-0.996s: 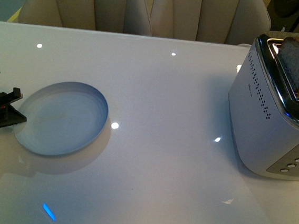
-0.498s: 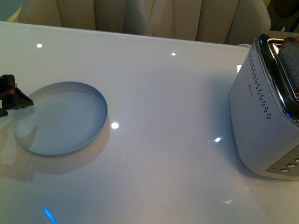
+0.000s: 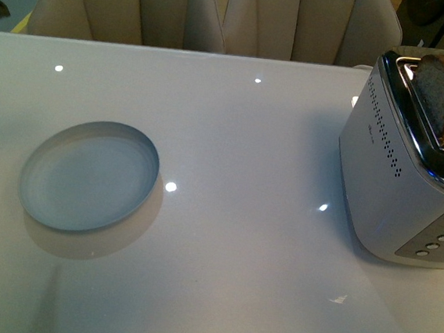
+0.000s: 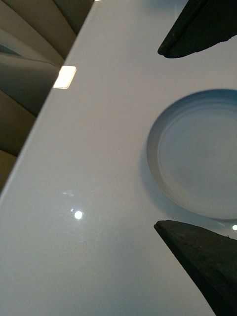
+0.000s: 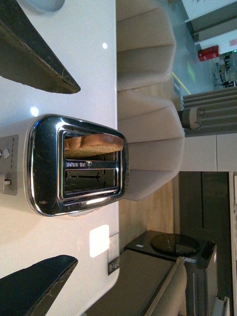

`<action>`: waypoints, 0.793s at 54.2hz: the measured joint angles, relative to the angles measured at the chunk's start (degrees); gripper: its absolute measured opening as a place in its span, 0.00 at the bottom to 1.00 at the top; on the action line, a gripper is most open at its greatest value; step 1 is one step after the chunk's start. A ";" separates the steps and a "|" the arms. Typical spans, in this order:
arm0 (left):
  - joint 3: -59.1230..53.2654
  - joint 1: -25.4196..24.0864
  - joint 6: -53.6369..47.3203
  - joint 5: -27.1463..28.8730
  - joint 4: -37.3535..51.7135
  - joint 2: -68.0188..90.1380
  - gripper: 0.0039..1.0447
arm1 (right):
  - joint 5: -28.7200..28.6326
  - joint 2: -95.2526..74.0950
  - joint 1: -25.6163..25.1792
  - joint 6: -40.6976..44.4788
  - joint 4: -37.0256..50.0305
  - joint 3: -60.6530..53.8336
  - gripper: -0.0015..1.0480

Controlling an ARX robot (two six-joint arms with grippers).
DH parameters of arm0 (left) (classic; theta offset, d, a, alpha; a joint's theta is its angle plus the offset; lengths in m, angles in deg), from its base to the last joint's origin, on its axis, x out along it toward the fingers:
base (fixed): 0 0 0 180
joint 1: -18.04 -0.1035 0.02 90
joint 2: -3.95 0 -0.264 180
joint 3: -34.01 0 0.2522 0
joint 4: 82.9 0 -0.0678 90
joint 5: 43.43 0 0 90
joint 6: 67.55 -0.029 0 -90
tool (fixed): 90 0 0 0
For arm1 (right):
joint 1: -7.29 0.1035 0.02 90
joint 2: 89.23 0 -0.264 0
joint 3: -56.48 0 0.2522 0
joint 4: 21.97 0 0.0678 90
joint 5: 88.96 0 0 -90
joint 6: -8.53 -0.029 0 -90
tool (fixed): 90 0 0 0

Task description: Left arm holds plate, right arm toasts bread

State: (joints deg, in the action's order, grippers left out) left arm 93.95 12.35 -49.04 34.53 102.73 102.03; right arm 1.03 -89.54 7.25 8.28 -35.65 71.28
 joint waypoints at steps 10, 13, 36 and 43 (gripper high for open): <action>-3.58 5.11 3.61 6.49 -3.30 -10.47 0.94 | 0.00 0.00 0.00 0.02 0.00 0.00 0.91; -6.73 7.10 0.55 10.99 3.87 -12.04 0.88 | -0.02 0.00 0.00 0.00 0.00 0.00 0.91; -32.22 10.34 -17.25 16.48 33.00 -30.93 0.18 | 0.00 0.00 0.00 0.02 0.00 0.00 0.91; -35.85 7.63 -17.64 12.66 31.50 -36.41 0.03 | 0.00 0.00 -0.02 0.02 0.00 0.00 0.91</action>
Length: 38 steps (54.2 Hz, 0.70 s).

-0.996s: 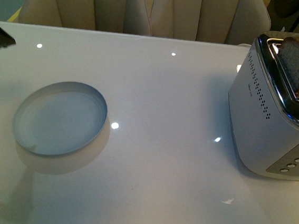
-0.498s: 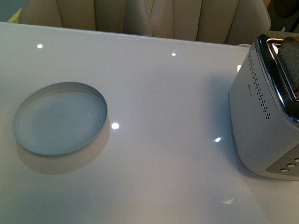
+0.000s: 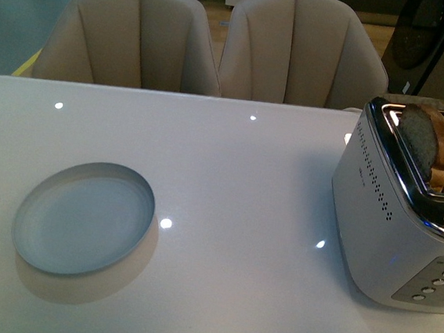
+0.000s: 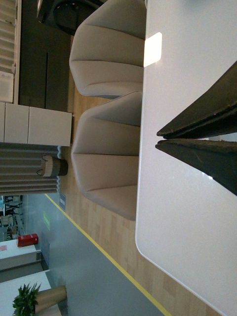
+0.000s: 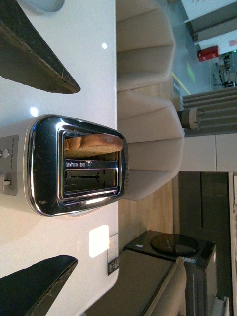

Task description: Left arm holds plate, right arm toasts bread

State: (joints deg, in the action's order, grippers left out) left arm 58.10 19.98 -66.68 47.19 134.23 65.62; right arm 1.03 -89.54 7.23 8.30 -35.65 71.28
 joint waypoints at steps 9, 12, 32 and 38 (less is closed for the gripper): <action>-4.17 -1.68 -0.04 -0.59 -4.31 -8.28 0.03 | -0.02 0.00 0.02 0.00 0.00 0.00 0.91; -5.05 -1.70 -0.07 -0.59 -5.73 -10.60 0.03 | -0.02 0.00 0.02 0.00 0.00 0.00 0.91; -9.53 -1.75 -0.20 -0.61 -13.51 -23.06 0.03 | 0.00 0.00 0.02 0.00 0.00 0.00 0.91; -9.55 -1.75 -0.22 -0.61 -18.53 -28.52 0.03 | 0.00 0.00 0.02 0.00 0.00 0.00 0.91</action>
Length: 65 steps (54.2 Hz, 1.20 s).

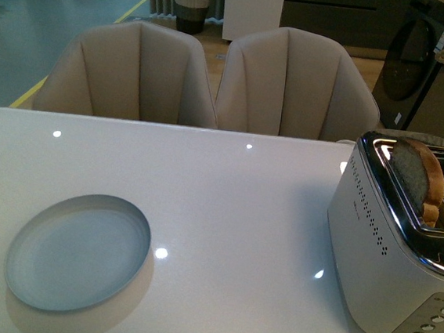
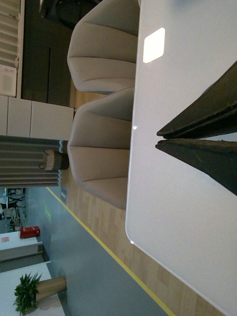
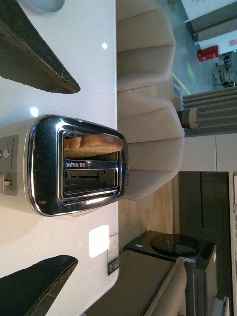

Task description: Left arm holds plate, right arm toasts bread

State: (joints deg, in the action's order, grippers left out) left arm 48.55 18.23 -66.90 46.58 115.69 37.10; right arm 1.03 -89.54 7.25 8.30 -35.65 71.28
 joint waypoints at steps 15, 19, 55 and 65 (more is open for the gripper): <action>-0.02 0.00 0.00 0.00 -9.18 -9.86 0.03 | 0.00 0.00 0.00 0.00 0.00 0.00 0.91; -0.02 0.00 0.00 0.00 -11.91 -12.66 0.03 | 0.00 0.00 -0.02 0.00 0.00 0.00 0.91; 0.00 0.00 -0.02 0.00 -32.13 -32.59 0.03 | 0.00 0.00 0.00 0.00 0.00 0.00 0.91; 0.00 0.00 -0.02 0.00 -32.28 -32.79 0.03 | 0.00 0.00 0.00 0.00 0.00 0.00 0.91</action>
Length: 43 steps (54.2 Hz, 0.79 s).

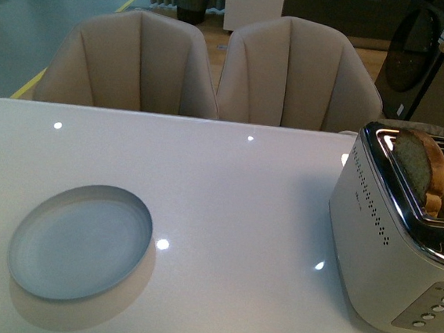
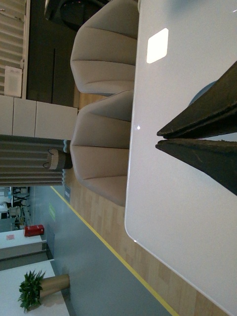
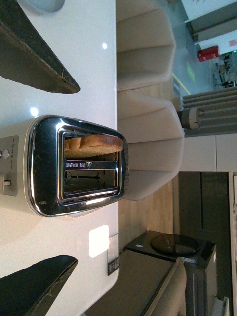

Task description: Left arm holds plate, right arm toasts bread

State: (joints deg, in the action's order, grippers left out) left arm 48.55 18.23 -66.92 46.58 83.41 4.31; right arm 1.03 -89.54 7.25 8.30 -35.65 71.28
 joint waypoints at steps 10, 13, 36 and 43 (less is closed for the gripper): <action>0.00 0.00 0.02 0.00 0.00 0.00 0.07 | 0.00 0.00 0.00 0.00 0.00 0.00 0.91; 0.00 0.00 0.02 0.00 0.00 0.00 0.19 | 0.00 0.00 0.00 0.00 0.00 0.00 0.91; 0.00 0.00 -0.11 0.00 0.00 0.00 0.95 | 0.00 0.00 0.00 0.00 0.00 0.00 0.91; 0.00 0.00 -0.11 0.00 0.00 0.00 0.94 | 0.00 0.00 0.00 0.00 0.00 0.00 0.91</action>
State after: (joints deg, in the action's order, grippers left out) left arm 48.55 18.23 -67.03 46.58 83.41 4.31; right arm 1.03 -89.54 7.25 8.30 -35.65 71.28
